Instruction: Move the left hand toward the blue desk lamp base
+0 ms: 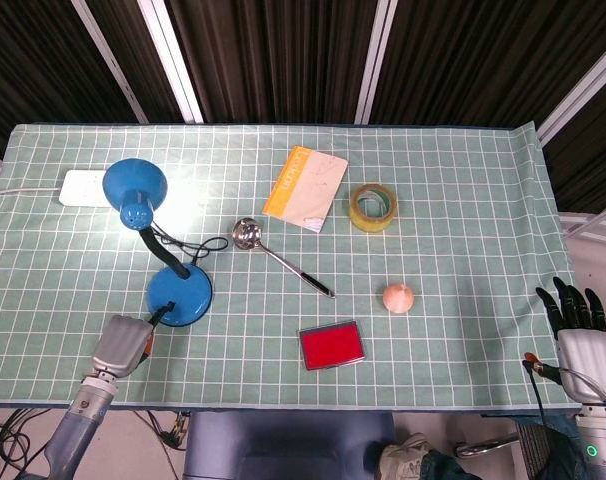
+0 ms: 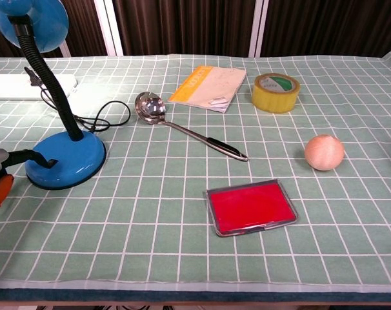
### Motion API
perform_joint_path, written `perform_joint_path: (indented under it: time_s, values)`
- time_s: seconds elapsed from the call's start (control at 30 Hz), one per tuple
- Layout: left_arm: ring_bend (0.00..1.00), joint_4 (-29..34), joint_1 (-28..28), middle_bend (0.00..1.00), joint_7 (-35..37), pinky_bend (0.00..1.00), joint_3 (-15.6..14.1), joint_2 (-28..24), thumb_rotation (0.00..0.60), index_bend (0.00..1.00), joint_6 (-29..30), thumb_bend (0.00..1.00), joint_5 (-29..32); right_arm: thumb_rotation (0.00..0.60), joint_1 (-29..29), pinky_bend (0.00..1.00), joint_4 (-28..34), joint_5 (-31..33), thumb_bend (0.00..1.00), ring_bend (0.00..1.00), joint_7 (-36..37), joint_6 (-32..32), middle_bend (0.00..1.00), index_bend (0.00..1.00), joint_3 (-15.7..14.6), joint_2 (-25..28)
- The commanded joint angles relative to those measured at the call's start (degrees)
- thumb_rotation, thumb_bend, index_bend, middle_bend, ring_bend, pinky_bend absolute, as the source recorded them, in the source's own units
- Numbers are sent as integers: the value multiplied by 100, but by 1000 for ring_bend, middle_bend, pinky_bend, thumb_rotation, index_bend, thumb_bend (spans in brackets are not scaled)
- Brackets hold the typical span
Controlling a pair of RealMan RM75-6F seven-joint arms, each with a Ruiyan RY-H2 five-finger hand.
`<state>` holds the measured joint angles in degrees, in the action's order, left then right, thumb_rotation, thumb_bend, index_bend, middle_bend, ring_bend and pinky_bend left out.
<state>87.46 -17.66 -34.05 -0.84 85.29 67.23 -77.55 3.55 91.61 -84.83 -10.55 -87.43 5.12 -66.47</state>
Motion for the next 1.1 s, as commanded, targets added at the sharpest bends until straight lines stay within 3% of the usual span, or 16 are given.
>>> perform_joint_path:
  time_s: [0.03,0.2,0.27,0.33,0.4,0.47,0.53,0.67,0.83,1.1]
  values:
    - [815,-21,-14,853,-14,833,-2,13,600,310,-28,796,30,600,-1,0,4,10,169,74,4,5,37,125,2,-1]
    - [811,-10,-12,846,-54,833,1,-4,600,295,31,790,33,600,0,0,-1,1,168,74,-6,1,37,125,0,-3]
    - [779,55,21,810,-53,830,28,-52,600,287,187,743,-33,600,1,0,1,8,169,74,-1,9,37,126,0,-4]
    - [682,224,89,701,40,781,81,-166,600,268,467,632,-162,600,3,0,-2,8,169,74,0,10,37,125,1,-3]
    - [558,456,176,563,258,657,134,-349,600,246,813,533,-378,600,3,0,0,11,168,74,4,15,37,125,0,-3]
    - [402,663,259,391,510,442,153,-542,600,214,1072,443,-552,600,5,0,-2,3,168,75,2,13,37,125,-1,-2]
    - [308,886,368,295,857,336,153,-793,600,194,1361,398,-752,600,5,0,-1,-2,168,75,1,11,37,125,-2,-4]
    - [140,1024,690,164,1587,223,47,-1274,600,165,1966,313,-1101,600,0,0,3,-13,169,75,-1,5,37,125,-10,0]
    - [51,828,1039,88,2267,116,-179,-1621,600,126,2201,228,-1091,600,-2,0,13,-20,169,75,-8,12,37,125,-22,1]
    - [49,913,1171,74,2607,90,-201,-1916,600,119,2344,224,-1251,600,3,0,16,-33,169,75,7,8,37,125,-18,4]
